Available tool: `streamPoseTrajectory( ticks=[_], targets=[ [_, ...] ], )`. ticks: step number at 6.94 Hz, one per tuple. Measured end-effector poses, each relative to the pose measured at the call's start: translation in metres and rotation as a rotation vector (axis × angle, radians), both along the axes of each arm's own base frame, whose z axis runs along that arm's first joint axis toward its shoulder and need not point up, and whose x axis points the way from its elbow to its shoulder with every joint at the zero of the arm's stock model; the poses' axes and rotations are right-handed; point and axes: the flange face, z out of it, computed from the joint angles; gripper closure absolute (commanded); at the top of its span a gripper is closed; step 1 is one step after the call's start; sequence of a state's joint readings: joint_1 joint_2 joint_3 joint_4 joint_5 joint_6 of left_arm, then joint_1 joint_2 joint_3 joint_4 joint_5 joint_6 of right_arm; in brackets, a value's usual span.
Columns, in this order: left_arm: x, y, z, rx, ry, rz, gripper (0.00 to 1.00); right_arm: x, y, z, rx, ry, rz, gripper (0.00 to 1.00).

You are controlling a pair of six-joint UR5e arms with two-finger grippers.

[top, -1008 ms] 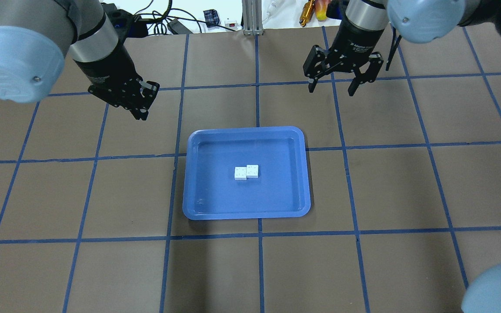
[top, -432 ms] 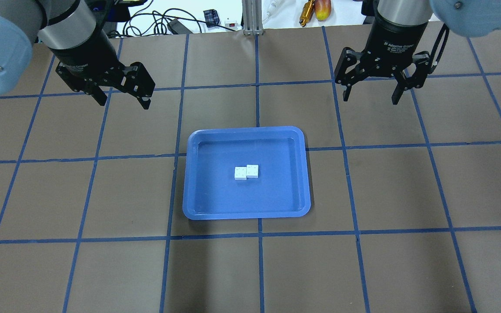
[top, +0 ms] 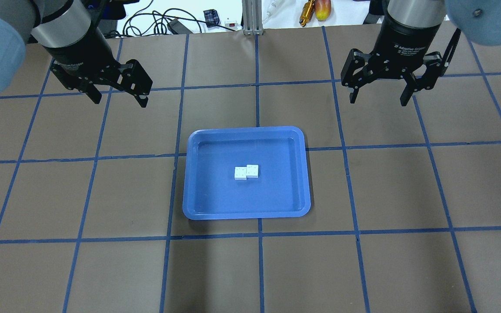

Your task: Assemble white blocks and place on blue tray

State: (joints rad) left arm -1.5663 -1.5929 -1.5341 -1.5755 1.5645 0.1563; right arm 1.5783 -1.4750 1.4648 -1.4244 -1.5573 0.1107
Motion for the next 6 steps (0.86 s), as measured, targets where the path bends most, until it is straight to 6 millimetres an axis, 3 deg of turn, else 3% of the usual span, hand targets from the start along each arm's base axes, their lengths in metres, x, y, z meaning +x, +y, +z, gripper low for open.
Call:
streamPoseTrajectory(
  ticks=[6],
  targets=[
    [0.0, 0.003, -0.003, 0.031, 0.0, 0.014, 0.0, -0.016, 0.012, 0.018, -0.038, 0.01, 0.006, 0.0]
  ],
)
